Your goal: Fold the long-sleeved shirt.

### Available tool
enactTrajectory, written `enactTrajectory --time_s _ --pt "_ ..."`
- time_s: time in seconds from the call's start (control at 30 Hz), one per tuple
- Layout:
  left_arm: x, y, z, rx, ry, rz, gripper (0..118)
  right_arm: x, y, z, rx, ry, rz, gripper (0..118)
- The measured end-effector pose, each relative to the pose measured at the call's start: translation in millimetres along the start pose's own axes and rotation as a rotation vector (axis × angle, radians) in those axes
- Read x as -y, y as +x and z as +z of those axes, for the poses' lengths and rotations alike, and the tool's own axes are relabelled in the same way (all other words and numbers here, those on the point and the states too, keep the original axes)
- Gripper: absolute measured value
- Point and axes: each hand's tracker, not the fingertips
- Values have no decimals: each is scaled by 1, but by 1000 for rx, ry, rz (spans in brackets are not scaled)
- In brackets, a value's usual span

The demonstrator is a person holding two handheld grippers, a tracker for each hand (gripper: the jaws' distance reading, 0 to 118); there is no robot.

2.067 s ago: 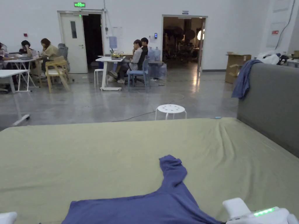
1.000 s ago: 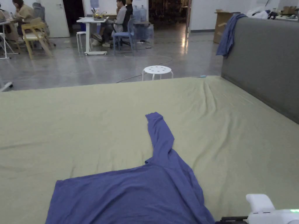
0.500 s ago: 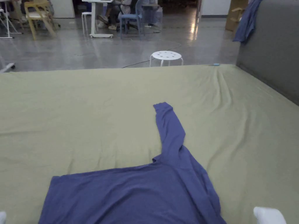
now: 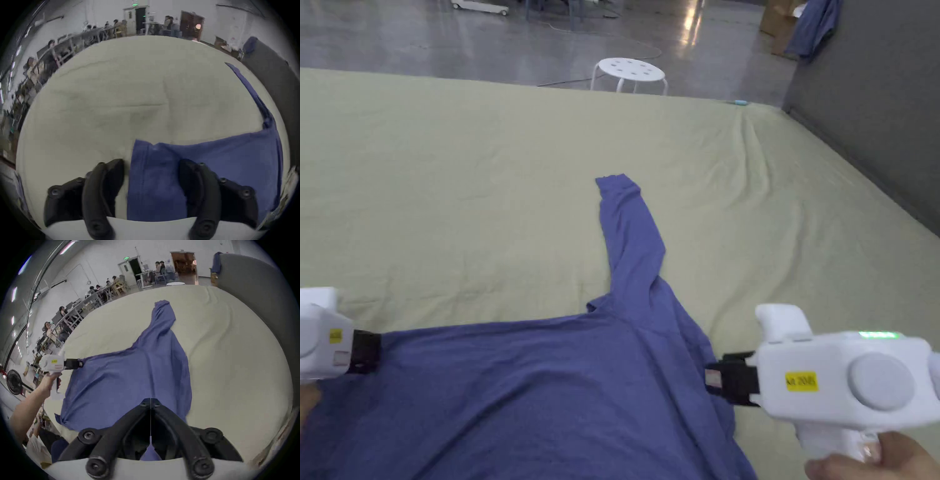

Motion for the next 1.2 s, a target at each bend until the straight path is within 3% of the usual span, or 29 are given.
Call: enactTrajectory --time_s 0.03,0.07,0.1,0.13,0.17,0.23,0.27,0.3,0.33,0.37,0.43,0.47,0.53,0.7,0.83,0.97,1.2 --pt "0 -1 6 1 22 -4 56 -17 3 -16 25 -24 3 9" --pt "0 -7 14 11 40 1 33 -33 7 -31 65 -42 -1 40" --pt "1 -13 14 42 44 35 0 -48 9 -52 131 -67 -8 83" --pt "1 -17 16 34 49 38 0 -57 12 -68 140 -74 -11 118" --pt "2 -21 19 55 55 44 0 -68 16 -81 131 -54 17 116" --pt "3 -25 24 69 78 47 0 -76 16 -103 165 -214 32 111" --pt "2 -27 26 69 94 44 0 -78 15 -113 173 -227 18 101" --pt "1 -28 28 76 94 49 0 -77 14 -119 174 -230 22 85" --pt "0 -29 30 83 97 50 0 -73 8 -136 200 -257 30 57" --pt "1 -23 33 98 96 47 0 -71 7 -143 230 -279 31 39" --pt "1 -18 39 110 94 42 0 -69 8 -139 200 -257 4 18" --pt "0 -16 45 103 109 23 0 -69 3 -132 206 -246 5 0" --pt "2 -14 62 125 139 4 0 -70 1 -108 177 -172 -12 0" --pt "15 -19 132 226 266 63 0 -54 -30 -7 143 18 166 0" --pt "37 -22 205 269 397 135 0 -20 -52 82 96 183 220 0" --pt "65 -20 274 261 529 202 0 15 -74 156 98 314 258 0" --pt "124 -28 371 299 647 280 0 64 -92 261 63 504 231 0"
